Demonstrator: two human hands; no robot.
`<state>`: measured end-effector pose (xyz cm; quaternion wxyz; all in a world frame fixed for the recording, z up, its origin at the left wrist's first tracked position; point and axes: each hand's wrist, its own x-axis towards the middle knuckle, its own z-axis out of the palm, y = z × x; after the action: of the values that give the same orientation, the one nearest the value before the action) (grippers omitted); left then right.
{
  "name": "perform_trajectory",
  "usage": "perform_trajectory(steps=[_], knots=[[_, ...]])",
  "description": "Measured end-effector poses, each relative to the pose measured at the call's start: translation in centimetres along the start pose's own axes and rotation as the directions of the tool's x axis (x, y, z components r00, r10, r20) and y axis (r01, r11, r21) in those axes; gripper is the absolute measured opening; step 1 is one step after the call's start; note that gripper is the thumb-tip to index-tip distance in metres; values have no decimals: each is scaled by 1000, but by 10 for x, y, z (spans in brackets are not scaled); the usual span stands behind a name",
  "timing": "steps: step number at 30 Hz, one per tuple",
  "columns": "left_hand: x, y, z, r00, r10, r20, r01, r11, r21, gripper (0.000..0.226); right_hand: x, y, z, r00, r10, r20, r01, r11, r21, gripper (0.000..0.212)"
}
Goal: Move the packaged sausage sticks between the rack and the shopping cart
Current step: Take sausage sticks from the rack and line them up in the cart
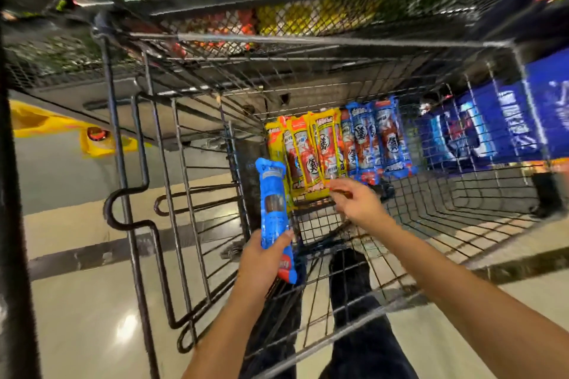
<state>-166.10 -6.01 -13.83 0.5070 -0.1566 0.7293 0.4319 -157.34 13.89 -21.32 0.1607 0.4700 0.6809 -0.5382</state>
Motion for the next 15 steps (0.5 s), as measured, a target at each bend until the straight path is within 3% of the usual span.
perform_trajectory(steps=[5,10,13,15], knots=[[-3,-4,19,1000,1,-6,-1,993,121,24,-58,45,-104,983,-82,-164,24,945,-326,22],[2,4,59,996,66,55,-79,955,287,18,-91,92,-155,968,-168,-187,30,817,-576,20],[30,18,102,986,153,61,-165,917,364,22,-90,103,-157,947,-215,-238,36,808,-587,23],[55,25,129,990,129,54,-140,901,411,35,-89,102,-155,945,-218,-245,33,807,-590,24]])
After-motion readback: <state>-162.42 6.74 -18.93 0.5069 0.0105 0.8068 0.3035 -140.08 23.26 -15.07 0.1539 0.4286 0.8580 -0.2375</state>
